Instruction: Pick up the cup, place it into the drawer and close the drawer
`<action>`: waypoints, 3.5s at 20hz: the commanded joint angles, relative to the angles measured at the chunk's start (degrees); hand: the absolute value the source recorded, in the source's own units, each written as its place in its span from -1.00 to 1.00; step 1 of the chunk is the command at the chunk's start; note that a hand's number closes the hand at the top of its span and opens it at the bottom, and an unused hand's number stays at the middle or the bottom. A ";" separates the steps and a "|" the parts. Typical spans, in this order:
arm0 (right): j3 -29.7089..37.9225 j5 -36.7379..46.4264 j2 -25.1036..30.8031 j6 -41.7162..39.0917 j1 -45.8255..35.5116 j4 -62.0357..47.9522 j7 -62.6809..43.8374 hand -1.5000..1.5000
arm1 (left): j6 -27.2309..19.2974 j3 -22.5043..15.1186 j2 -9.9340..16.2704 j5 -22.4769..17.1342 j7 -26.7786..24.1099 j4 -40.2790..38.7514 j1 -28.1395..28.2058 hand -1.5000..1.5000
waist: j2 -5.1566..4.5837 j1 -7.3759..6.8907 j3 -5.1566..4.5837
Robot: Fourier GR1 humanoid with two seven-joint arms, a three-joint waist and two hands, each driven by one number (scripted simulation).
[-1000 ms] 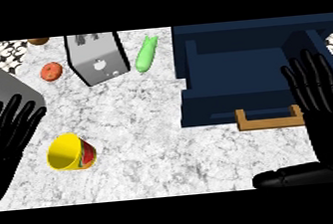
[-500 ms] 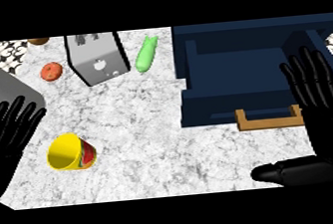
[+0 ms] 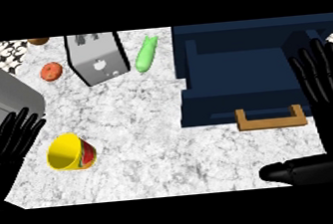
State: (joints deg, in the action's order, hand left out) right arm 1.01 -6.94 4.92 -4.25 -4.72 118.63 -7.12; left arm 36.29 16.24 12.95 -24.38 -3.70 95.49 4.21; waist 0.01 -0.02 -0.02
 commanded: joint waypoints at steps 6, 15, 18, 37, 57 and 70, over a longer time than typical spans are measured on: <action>3.01 -3.67 1.65 -2.17 1.10 3.47 -2.76 -1.00 | 1.19 2.70 2.05 6.38 -6.24 -10.24 -3.46 -1.00 | 0.02 0.08 0.01; -1.91 2.34 -1.70 -0.42 1.78 1.01 0.35 -1.00 | 1.73 1.61 2.47 17.26 -21.72 -29.71 -9.66 -1.00 | -0.03 0.20 -0.01; 4.40 -5.57 1.80 -3.46 1.66 2.97 -3.52 -1.00 | 1.97 0.78 2.94 18.87 -23.52 -32.59 -9.62 -1.00 | -0.02 0.25 0.00; 1.91 -2.91 0.67 -2.04 -2.58 1.86 -5.04 -1.00 | -3.06 -2.42 6.85 27.62 -46.93 -64.31 -20.28 -1.00 | -0.14 0.62 -0.07; 0.22 -1.59 -0.22 -2.36 0.15 3.31 -4.29 -1.00 | 0.07 -4.70 4.95 24.91 -48.39 -72.22 -26.00 -1.00 | -0.15 0.80 -0.08; -0.64 -0.19 -1.80 -1.35 -2.38 -0.44 -2.23 -1.00 | 10.85 -6.64 4.61 22.01 -50.20 -73.23 -25.56 1.00 | -0.45 0.70 -0.21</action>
State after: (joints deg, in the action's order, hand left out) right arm 1.50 -8.30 4.19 -6.21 -6.62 119.27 -10.35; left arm 34.95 9.96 17.33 -1.52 -46.24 22.80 -21.66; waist -0.27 0.72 -0.12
